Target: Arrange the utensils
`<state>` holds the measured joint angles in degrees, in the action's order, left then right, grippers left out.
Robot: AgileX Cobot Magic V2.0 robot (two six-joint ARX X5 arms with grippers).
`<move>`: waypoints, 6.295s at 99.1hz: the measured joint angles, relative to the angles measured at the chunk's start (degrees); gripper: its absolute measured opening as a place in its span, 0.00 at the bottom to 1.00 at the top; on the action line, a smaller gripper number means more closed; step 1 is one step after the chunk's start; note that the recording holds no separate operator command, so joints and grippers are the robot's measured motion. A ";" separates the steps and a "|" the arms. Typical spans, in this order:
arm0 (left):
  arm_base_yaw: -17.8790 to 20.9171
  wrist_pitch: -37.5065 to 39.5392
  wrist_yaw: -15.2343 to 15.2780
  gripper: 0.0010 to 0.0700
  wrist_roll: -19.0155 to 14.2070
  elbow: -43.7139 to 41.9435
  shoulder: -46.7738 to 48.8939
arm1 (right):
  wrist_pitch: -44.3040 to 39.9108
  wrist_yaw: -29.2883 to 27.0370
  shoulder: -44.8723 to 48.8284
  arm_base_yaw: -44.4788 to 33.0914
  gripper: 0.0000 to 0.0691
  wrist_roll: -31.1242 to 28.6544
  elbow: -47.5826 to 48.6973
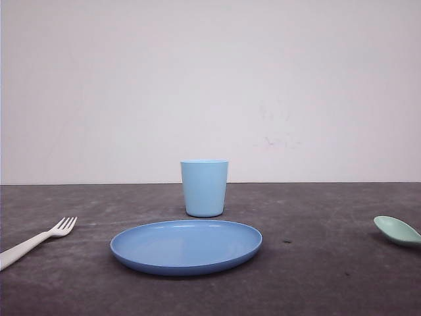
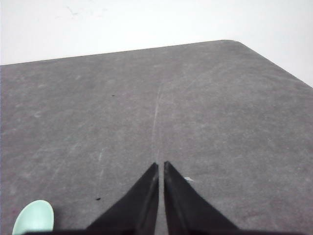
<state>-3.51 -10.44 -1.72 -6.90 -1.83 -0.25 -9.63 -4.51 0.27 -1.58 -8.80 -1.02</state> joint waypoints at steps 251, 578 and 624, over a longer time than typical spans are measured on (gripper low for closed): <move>0.00 0.87 -0.02 0.01 -1.29 0.00 0.00 | 0.57 12.04 0.00 0.04 0.03 -1.70 0.02; -20.46 -16.83 4.15 0.66 -4.57 -43.58 -82.66 | -34.32 12.00 50.49 1.11 0.98 5.64 -45.22; -22.40 -16.04 6.32 0.33 -4.76 -43.58 -84.76 | -34.32 12.00 50.49 1.11 0.98 5.64 -45.22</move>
<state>-25.91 -26.48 4.60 -11.66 -45.41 -85.01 -43.94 7.49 50.76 -0.47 -3.16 -46.24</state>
